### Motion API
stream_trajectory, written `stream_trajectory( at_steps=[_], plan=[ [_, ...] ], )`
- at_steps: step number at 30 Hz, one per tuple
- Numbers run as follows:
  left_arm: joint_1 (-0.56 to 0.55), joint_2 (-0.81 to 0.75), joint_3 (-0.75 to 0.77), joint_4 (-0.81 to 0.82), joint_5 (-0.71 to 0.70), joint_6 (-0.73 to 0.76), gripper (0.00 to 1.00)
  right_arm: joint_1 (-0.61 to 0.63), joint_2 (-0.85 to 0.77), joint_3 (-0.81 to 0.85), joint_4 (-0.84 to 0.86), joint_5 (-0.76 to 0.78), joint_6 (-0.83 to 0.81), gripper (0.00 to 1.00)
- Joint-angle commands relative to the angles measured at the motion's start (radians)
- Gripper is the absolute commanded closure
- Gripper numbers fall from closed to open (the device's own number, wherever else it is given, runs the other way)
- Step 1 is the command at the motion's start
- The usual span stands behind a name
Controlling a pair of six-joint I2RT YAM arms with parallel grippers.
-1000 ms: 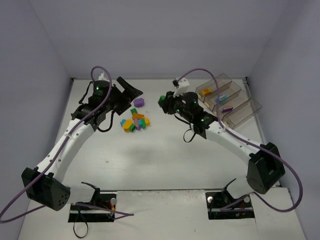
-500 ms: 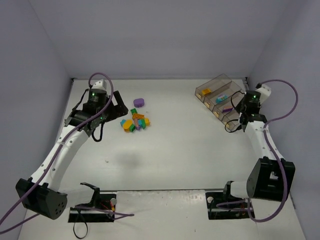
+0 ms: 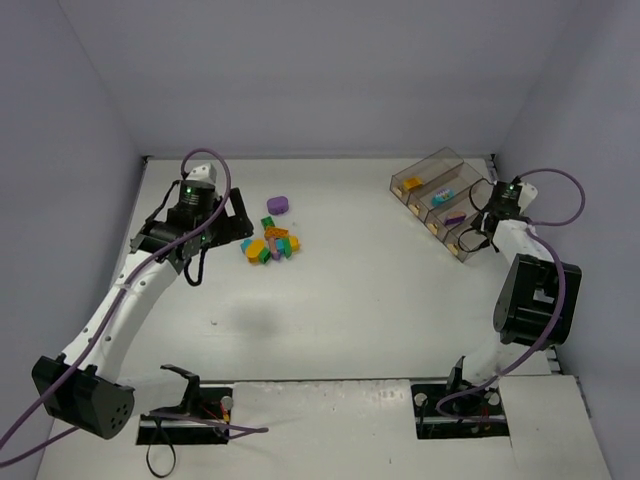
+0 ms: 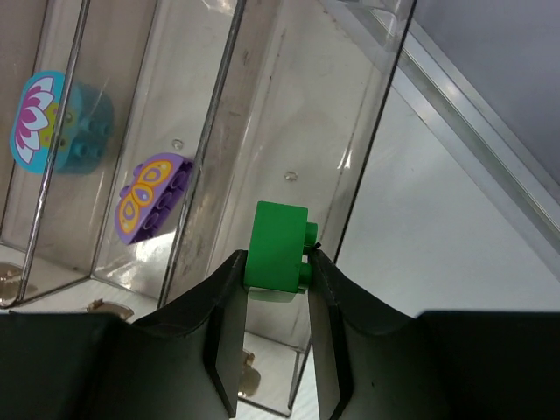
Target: Sort the legos into containers by color
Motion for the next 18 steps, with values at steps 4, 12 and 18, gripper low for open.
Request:
stream_trajectory(
  at_steps=[4, 12, 18],
  plan=[
    [0.005, 0.034, 0.03, 0.025, 0.025, 0.025, 0.17, -0.007, 0.047, 0.093, 0.055, -0.045, 0.008, 0.7],
    [0.003, 0.134, 0.081, 0.033, 0.068, 0.037, 0.17, -0.007, 0.017, 0.111, 0.029, -0.073, -0.014, 0.44],
    [0.002, 0.273, 0.193, 0.026, 0.085, 0.08, 0.17, 0.069, -0.129, 0.073, 0.022, -0.157, -0.015, 0.43]
  ],
)
